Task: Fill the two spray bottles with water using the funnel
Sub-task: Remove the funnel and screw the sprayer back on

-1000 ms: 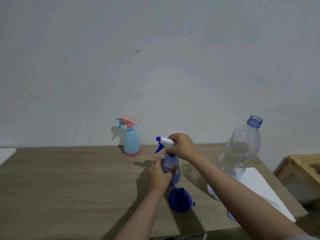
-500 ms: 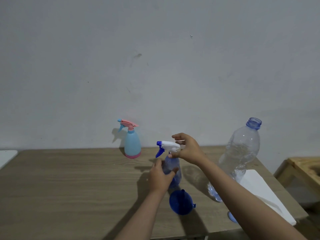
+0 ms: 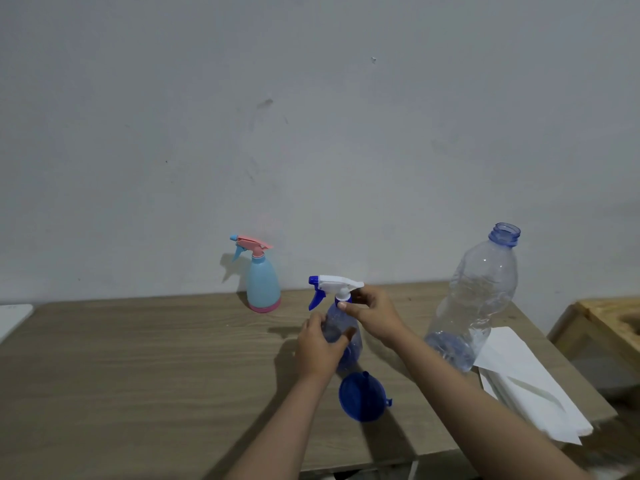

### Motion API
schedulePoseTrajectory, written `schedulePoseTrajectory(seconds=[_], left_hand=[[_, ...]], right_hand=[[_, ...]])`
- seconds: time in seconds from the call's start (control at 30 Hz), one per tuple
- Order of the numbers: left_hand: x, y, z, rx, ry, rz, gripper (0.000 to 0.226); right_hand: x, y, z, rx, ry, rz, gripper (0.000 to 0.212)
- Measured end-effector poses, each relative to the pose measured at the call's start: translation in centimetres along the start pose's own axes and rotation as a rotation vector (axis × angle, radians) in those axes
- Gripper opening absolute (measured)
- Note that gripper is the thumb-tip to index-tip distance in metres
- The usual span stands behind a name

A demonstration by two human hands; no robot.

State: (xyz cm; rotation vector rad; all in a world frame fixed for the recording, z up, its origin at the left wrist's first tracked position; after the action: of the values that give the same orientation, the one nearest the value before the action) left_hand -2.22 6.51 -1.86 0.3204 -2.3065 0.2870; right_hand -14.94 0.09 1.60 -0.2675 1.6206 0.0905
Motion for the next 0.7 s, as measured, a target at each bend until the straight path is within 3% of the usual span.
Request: schedulePoseTrajectory(seconds=[0.43, 0.7], left_hand=[[-0.3, -0.1, 0.1, 0.014, -0.031, -0.021, 0.048], [-0.4, -0.1, 0.2, 0.014, -0.023, -0.042, 0.04]], right_hand=[[-0.2, -0.1, 0.4, -0.04, -0.02, -0.027, 0.017], [0.6, 0.6, -0.1, 0.101, -0.178, -0.02, 0.028]])
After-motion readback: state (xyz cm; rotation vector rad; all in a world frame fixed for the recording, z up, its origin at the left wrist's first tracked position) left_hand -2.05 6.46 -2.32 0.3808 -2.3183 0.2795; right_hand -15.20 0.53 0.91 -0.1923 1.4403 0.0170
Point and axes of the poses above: each hand's wrist, its own y-axis away from the middle knuckle, its own z-axis out of the palm, x = y × z, the point moved 7 cm from there along -y, towards the middle knuckle, and after that the axes turned 11 degrees about -y, right-handed, at the moved point
